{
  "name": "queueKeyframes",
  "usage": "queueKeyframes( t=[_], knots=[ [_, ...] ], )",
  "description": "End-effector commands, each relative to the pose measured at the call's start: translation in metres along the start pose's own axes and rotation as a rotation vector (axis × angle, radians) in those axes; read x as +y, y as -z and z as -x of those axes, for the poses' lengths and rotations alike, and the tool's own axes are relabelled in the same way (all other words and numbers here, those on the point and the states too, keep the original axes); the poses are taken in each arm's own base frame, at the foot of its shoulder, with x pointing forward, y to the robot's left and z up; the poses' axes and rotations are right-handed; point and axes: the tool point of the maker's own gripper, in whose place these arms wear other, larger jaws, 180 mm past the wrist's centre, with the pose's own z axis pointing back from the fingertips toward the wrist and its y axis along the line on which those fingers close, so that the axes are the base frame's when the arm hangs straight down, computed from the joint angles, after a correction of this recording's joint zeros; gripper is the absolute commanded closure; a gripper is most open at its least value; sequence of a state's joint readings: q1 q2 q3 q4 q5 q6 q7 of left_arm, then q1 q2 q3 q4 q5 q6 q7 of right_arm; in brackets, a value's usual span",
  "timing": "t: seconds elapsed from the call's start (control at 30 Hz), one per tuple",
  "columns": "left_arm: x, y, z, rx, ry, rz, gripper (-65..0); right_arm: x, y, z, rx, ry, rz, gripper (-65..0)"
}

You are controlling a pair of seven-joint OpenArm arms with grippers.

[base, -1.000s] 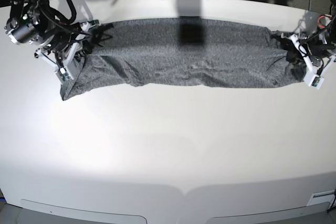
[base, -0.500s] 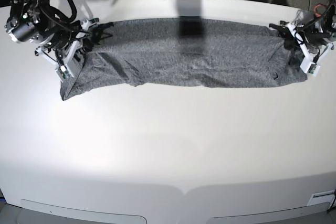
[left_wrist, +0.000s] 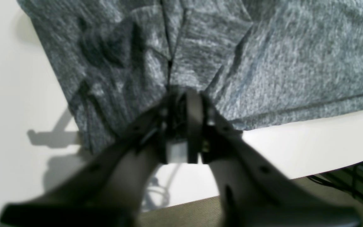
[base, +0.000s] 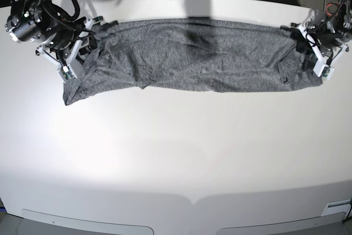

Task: Fold the T-shirt properly
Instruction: 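Regrasp the strip ends with both grippers, tucking the fabric inward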

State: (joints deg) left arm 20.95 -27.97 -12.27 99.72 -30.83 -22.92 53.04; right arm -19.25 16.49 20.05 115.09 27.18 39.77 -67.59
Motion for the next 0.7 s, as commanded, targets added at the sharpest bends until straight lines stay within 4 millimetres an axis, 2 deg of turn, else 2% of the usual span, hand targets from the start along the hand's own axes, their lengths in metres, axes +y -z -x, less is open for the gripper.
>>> queueKeyframes(
  t=[0.0, 0.07, 0.2, 0.37, 0.5, 0.57, 0.67],
  knots=[
    [0.006, -0.006, -0.010, -0.030, 0.022, -0.014, -13.3, -0.003, -0.005, -0.007, -0.028, -0.017, 0.010, -14.2],
    [0.006, -0.006, -0.012, -0.039, 0.023, -0.014, -15.7, -0.003, -0.005, -0.010, -0.042, -0.017, 0.010, -14.2],
    [0.006, -0.006, -0.014, -0.053, 0.023, -0.014, -16.1, 0.001, -0.005, -0.022, -0.108, -0.009, -0.004, -14.2],
    [0.006, -0.006, -0.018, -0.076, 0.024, -0.015, -17.3, 0.028, -0.011, -0.052, -0.282, 0.051, -0.166, -14.1],
    [0.006, -0.006, -0.018, -0.075, 0.026, -0.018, -24.3, 0.038, -0.015, -0.073, -0.401, 0.096, -0.225, -14.1],
    [0.013, -0.006, -0.020, -0.085, 0.055, -0.053, -26.8, 0.043, -0.014, -0.079, -0.426, 0.115, -0.235, -14.1],
    [0.024, -0.008, -0.027, -0.115, 0.119, -0.123, -27.1, 0.052, -0.016, -0.092, -0.481, 0.152, -0.269, -14.1]
  ],
)
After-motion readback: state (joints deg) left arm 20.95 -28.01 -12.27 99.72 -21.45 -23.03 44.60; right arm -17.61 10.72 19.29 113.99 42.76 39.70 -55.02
